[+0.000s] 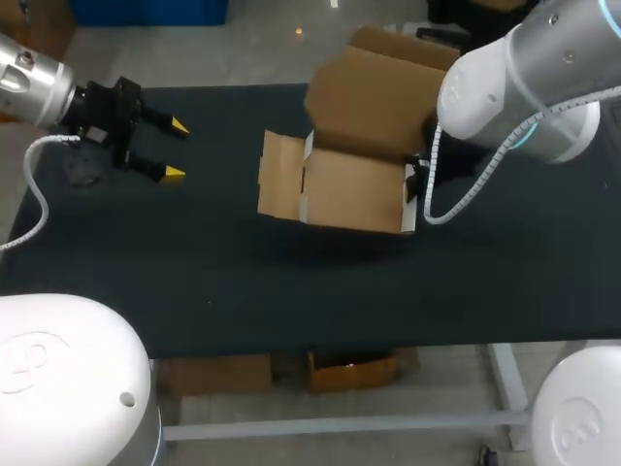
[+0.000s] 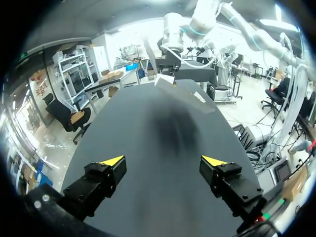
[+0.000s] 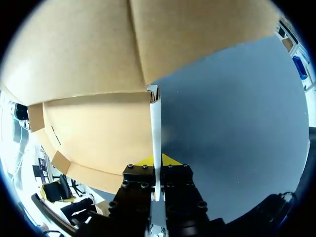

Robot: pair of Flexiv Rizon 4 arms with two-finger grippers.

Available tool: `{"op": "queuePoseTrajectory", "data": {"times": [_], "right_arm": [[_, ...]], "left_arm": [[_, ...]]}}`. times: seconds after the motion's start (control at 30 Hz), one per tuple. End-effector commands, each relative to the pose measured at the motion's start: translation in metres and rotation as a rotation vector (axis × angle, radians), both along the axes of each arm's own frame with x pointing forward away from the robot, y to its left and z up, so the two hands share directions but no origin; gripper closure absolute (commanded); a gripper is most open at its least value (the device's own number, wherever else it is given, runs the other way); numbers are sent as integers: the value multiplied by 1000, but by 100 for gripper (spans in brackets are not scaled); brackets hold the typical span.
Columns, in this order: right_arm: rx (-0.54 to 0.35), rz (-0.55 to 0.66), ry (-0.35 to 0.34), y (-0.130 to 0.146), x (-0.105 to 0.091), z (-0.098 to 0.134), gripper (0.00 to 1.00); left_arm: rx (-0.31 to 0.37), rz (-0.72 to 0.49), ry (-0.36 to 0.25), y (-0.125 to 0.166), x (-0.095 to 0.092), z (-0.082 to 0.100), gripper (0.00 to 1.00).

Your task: Assemble the packaging by folding the flat box into shape, placing the metal phone stand inside, and closing the box properly

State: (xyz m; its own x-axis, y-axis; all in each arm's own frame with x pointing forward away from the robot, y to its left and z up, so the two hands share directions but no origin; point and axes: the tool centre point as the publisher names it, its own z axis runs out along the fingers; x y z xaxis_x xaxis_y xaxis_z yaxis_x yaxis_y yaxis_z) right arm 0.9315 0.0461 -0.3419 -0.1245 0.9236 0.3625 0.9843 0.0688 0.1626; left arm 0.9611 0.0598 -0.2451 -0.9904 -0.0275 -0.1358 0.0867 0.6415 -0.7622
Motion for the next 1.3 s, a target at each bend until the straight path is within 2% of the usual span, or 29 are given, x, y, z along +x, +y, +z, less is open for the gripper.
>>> {"op": "queuePoseTrajectory", "data": {"times": [0.03, 0.27, 0.5, 0.63, 0.8, 1.3], "right_arm": [[-89, 74, 245, 3, 2, 4, 100], [-141, 36, 306, -1, -2, 1, 100], [-197, -14, 338, -7, -8, -1, 100], [-202, -29, 355, -10, -11, -5, 100], [-230, -92, 411, -14, -17, -10, 100], [-230, -92, 411, -14, -17, -10, 100]], "left_arm": [[-1, -6, -2, 1, 0, -1, 0], [9, -9, 8, 0, 0, -3, 0], [31, -12, 20, -3, -3, 2, 0], [40, -10, 23, -3, -3, 3, 0], [53, -8, 29, -4, -4, 3, 0], [53, -8, 29, -4, -4, 3, 0]]}}
